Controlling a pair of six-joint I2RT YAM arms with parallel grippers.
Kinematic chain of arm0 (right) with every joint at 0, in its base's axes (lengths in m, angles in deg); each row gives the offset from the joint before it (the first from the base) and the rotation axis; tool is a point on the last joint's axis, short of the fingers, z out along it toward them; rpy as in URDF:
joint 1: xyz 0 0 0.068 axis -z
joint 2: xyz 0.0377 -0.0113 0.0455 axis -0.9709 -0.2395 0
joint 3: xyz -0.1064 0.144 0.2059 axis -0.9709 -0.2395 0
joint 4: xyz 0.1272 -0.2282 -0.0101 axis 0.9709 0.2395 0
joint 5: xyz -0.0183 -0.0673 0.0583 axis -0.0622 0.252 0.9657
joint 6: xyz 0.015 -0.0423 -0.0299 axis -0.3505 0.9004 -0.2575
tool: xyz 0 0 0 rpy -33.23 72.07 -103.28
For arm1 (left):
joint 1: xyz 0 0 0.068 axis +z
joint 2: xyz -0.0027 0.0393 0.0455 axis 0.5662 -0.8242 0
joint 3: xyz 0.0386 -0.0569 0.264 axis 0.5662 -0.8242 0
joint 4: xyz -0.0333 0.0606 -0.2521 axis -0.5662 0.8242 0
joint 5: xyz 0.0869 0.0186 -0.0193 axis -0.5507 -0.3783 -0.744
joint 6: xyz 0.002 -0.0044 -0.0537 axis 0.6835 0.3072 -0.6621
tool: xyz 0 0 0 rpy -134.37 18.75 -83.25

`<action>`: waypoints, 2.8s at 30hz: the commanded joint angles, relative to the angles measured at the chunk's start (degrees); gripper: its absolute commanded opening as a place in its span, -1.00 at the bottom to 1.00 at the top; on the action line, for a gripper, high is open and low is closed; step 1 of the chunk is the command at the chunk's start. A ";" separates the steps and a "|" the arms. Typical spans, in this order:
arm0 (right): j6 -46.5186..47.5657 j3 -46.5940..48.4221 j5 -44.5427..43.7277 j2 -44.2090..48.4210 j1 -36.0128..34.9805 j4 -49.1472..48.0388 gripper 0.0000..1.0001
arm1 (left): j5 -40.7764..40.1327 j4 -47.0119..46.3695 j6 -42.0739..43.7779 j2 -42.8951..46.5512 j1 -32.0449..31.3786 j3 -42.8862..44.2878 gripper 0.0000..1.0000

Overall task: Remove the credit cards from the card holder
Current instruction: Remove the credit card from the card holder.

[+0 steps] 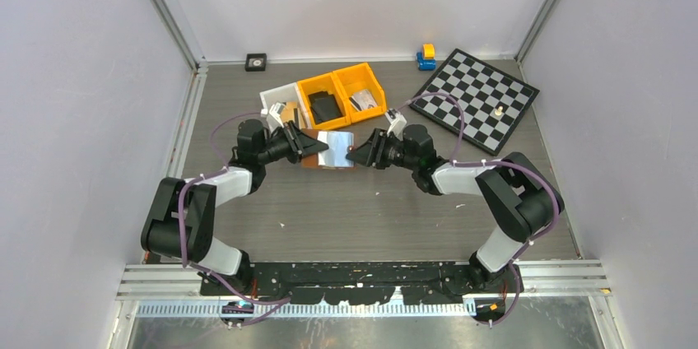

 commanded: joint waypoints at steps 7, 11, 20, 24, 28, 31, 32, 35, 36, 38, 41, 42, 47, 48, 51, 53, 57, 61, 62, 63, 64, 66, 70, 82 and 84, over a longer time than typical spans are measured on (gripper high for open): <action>-2.29 -1.10 2.72 4.35 0.59 -8.39 -0.27 | 1.44 -2.21 0.06 -0.75 0.43 0.51 -0.59; -2.84 -1.45 3.34 4.41 0.61 -9.70 -0.41 | 1.13 -1.45 0.55 -0.38 0.39 0.61 -0.59; -3.97 -1.77 5.05 4.42 0.63 -12.54 -0.21 | 1.08 -0.97 0.88 -1.22 0.43 0.64 -0.58; -4.48 -1.83 5.57 4.13 0.69 -13.59 -0.08 | 1.15 -1.58 0.63 -1.98 0.42 0.60 -0.59; -4.61 -1.92 5.99 4.15 0.67 -14.16 -0.30 | 1.12 -1.71 0.53 -1.92 0.43 0.53 -0.58; -5.11 -2.03 6.52 4.03 0.64 -15.30 -0.31 | 1.00 -1.37 0.68 -1.99 0.43 0.47 -0.58; -5.18 -2.03 6.76 3.91 0.67 -15.69 -0.31 | 0.98 -1.35 0.72 -2.08 0.43 0.44 -0.59; -5.37 -1.95 6.94 3.58 0.63 -16.05 -0.35 | 0.99 -1.76 0.58 -2.35 0.43 0.42 -0.59; -5.44 -1.92 7.06 3.49 0.64 -16.11 -0.36 | 0.99 -1.79 0.59 -2.41 0.43 0.46 -0.58; -5.53 -1.86 7.32 3.36 0.63 -16.36 -0.41 | 1.08 -1.73 0.50 -2.48 0.43 0.42 -0.58; -5.64 -1.75 7.38 3.29 0.63 -16.40 -0.55 | 1.35 -2.18 0.21 -2.96 0.41 0.45 -0.59; -5.62 -1.74 7.38 3.19 0.63 -16.25 -0.63 | 1.53 -2.58 -0.12 -3.25 0.40 0.41 -0.59; -5.02 -1.17 6.51 3.29 0.67 -14.06 -0.87 | 2.54 -5.93 -1.77 -4.07 0.28 -0.09 -0.56; -4.68 -1.14 6.11 3.51 0.68 -13.24 -0.90 | 2.69 -6.73 -2.01 -4.06 0.25 -0.26 -0.54; -3.24 -1.20 4.35 4.66 0.68 -10.43 -0.99 | 2.94 -7.56 -2.20 -3.96 0.13 -0.52 -0.43; -2.17 -1.21 2.93 5.36 0.64 -8.38 -0.99 | 2.92 -7.79 -2.15 -3.66 0.08 -0.65 -0.30; -0.29 -0.88 -0.62 6.81 0.78 -3.01 -0.99 | 1.88 -8.70 -1.22 -1.91 -0.16 -1.66 -0.05; 0.81 -1.41 -2.88 8.53 1.02 -1.17 -0.99 | -2.19 -5.13 3.08 4.11 -0.11 -3.68 0.23; 0.89 -1.47 -3.05 8.80 1.06 -1.09 -0.99 | -3.89 -1.82 5.03 6.43 -0.13 -3.60 0.28; 0.87 -1.47 -3.16 9.07 1.07 -0.84 -0.99 | -5.43 1.69 7.14 8.86 -0.19 -3.59 0.32; 1.03 -1.55 -3.25 9.32 1.18 -0.64 -0.99 | -7.42 4.95 8.98 11.34 -0.23 -3.61 0.38; 1.13 -1.95 -3.51 10.01 1.25 -0.43 -0.99 | -11.25 9.44 11.32 16.20 -0.20 -4.28 0.53; 1.77 -2.03 -3.87 11.89 1.79 1.26 -0.99 | -18.25 13.82 12.00 22.86 -0.04 -6.06 0.99; 3.75 -4.11 -6.78 16.48 2.35 2.50 -0.99 | -20.58 11.09 10.86 24.48 -0.54 -7.96 0.99; 3.65 -4.18 -6.58 16.54 2.36 2.13 -0.99 | -20.83 11.12 11.35 24.36 -1.11 -7.89 0.99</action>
